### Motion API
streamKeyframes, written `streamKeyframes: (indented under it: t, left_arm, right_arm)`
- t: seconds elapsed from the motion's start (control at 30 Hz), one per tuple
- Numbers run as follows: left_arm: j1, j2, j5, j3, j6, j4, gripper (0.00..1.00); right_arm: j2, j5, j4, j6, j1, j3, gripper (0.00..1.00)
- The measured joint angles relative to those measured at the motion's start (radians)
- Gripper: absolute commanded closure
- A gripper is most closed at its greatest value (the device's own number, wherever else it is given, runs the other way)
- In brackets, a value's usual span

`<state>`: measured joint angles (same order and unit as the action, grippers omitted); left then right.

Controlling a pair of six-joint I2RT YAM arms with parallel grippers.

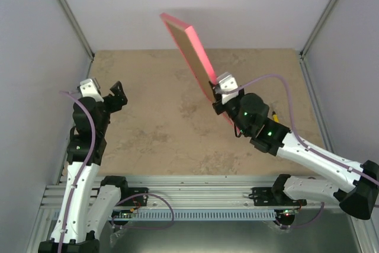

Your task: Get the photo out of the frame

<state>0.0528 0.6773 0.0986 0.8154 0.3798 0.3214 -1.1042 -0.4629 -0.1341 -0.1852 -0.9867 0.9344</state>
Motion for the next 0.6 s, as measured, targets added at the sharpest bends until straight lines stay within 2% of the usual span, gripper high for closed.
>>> streamKeyframes:
  t: [0.13,0.3,0.47,0.6]
  left_arm:
    - [0.000,0.020,-0.031,0.000,0.015,0.000,0.04]
    - [-0.001,0.064,-0.145,0.000,0.079,0.001,0.03]
    - [-0.001,0.122,-0.288,-0.012,0.191,-0.002,0.04]
    - [-0.001,0.127,-0.397,-0.092,0.286,-0.036,0.05]
  right_arm:
    - [0.015,0.065,-0.015,0.166,0.103,-0.001,1.00]
    - [0.018,0.124,-0.089,0.408,0.190,-0.052,0.99]
    - [0.015,0.121,-0.158,0.635,0.229,-0.122,0.99]
    - [0.009,0.080,-0.219,0.822,0.232,-0.208,1.00]
